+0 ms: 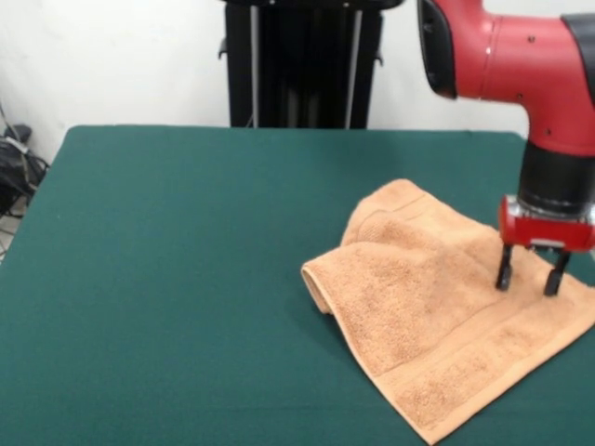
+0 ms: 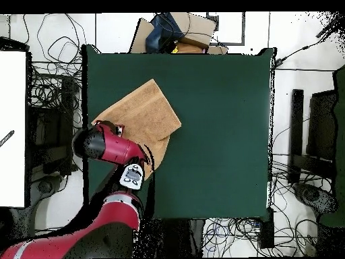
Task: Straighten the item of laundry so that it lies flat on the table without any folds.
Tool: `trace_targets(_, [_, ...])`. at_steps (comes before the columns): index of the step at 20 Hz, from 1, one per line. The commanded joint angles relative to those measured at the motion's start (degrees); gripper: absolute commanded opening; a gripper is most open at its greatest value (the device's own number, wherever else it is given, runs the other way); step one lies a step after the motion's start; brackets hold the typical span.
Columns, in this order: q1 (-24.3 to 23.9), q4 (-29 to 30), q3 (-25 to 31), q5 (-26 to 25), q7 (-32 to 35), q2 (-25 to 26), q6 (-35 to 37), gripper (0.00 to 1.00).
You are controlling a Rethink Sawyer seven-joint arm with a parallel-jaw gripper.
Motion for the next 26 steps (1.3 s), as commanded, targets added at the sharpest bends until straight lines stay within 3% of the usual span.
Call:
trace_targets(1, [1.9, 11.4, -4.7, -0.7, 14.3, -10.7, 9.5, 1.00])
trace_targets(4, [0.1, 13.5, -4.2, -1.0, 13.3, -15.2, 12.9, 1.00])
trace_targets(8, [-1.1, 14.3, -4.6, -1.0, 12.8, -17.2, 14.4, 1.00])
trace_targets(18, [-7.5, 15.4, -2.6, -2.0, 9.6, -16.2, 10.8, 1.00])
trace_targets(26, [-10.1, 14.2, -2.7, -4.9, 8.0, -14.3, 8.3, 1.00])
